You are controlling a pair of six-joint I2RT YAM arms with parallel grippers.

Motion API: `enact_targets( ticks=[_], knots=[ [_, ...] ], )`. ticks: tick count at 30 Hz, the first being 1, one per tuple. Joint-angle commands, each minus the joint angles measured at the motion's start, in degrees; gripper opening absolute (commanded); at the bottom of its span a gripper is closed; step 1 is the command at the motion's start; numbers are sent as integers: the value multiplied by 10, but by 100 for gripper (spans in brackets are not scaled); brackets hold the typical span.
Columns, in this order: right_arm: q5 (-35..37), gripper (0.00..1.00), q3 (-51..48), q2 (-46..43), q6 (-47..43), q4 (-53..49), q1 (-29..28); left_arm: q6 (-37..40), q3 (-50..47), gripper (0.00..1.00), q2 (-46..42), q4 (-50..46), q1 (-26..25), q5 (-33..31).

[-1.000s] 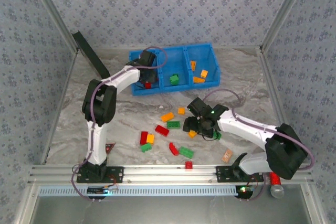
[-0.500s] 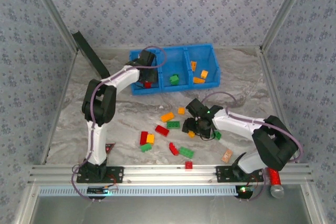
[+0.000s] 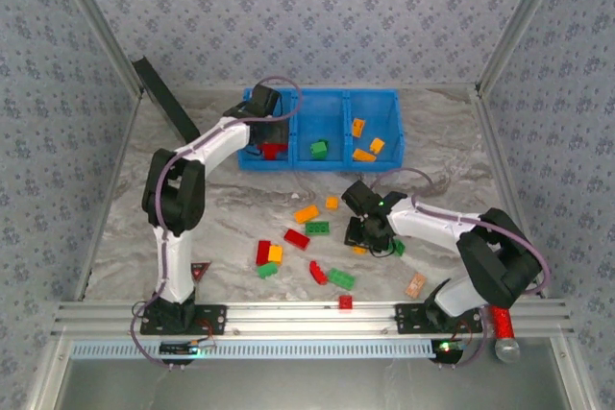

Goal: Sort the legos into containers by color
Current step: Pick up the lego from the bottom-center of the table, then place the lego in the container.

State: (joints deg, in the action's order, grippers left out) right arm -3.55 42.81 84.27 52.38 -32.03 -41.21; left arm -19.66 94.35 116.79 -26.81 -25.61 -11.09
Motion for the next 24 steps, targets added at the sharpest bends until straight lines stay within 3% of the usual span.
enact_targets(
  ticks=[1, 9, 15, 19, 24],
  knots=[
    [-8, 38, 5, 12, -11, 27, -3, 7, -10, 86, -62, 27, -4, 26],
    [25, 30, 93, -60, -76, -97, 31, 16, -29, 86, -177, -9, -7, 24],
    [51, 30, 202, -72, -217, -160, 146, 12, -137, 86, -307, -59, -27, 11],
    [66, 30, 297, -40, -306, -156, 221, -10, -214, 86, -375, -106, -51, 16],
    [26, 31, 372, 27, -369, -77, 281, -59, -302, 86, -435, -144, -92, 39]
  ],
)
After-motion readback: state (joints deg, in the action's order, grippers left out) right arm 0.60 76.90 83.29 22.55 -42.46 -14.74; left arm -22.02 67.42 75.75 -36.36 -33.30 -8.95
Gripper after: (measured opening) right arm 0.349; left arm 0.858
